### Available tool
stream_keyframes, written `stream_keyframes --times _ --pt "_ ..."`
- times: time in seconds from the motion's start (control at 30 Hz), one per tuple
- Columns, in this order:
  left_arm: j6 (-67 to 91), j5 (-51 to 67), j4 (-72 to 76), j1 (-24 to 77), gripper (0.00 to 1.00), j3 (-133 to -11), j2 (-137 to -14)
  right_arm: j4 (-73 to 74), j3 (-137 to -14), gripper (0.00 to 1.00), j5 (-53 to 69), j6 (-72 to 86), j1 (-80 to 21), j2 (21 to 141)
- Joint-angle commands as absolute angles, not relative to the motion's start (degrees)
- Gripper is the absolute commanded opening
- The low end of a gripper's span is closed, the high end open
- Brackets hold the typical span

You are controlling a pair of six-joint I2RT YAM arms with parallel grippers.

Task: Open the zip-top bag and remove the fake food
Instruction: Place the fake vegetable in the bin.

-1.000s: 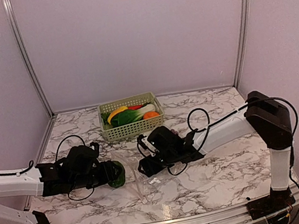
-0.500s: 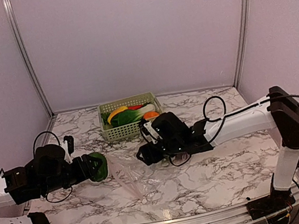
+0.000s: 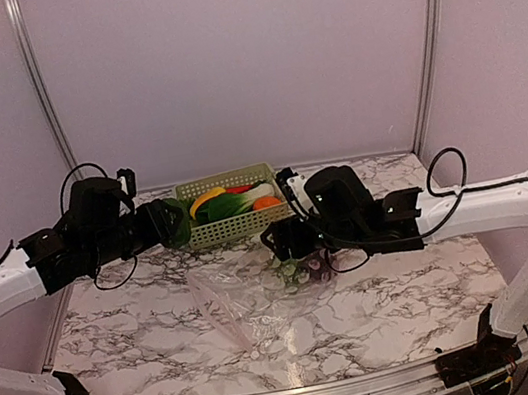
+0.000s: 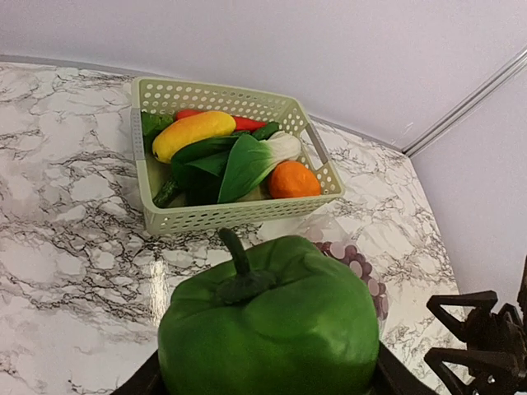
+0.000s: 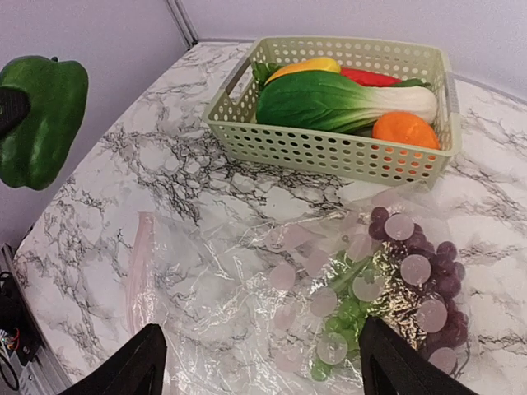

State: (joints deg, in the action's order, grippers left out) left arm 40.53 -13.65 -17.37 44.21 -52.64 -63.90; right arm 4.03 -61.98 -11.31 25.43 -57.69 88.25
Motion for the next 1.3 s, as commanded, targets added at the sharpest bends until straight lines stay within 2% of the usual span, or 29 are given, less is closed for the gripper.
stream_keyframes --times 0.0,0.37,0.7,0.93,1.03,1.27 --pt "32.46 -6.38 -11.22 40.13 0.45 -61.97 -74.27 7.43 -58.35 0.8 -18.43 27.85 -56.66 82.15" --pt "28.15 3.55 -9.11 33.61 0.46 -84.81 -100.83 12.98 -53.63 0.85 -24.18 29.34 -56.39 69.18" --pt "33.7 3.95 -9.53 31.71 0.47 -104.97 -122.53 15.15 -51.78 0.86 -25.22 30.55 -56.3 63.51" --pt "36.83 3.07 -12.26 29.94 0.52 -117.47 -133.54 17.31 -51.56 0.86 -25.7 30.92 -56.34 61.71" --pt "37.57 3.76 -13.1 28.84 0.56 -119.18 -135.93 17.88 -51.37 0.86 -25.71 31.51 -56.34 61.38" --pt "36.42 4.17 -14.75 28.04 0.74 -119.36 -136.72 17.25 -51.08 0.86 -24.75 31.42 -56.4 61.94"
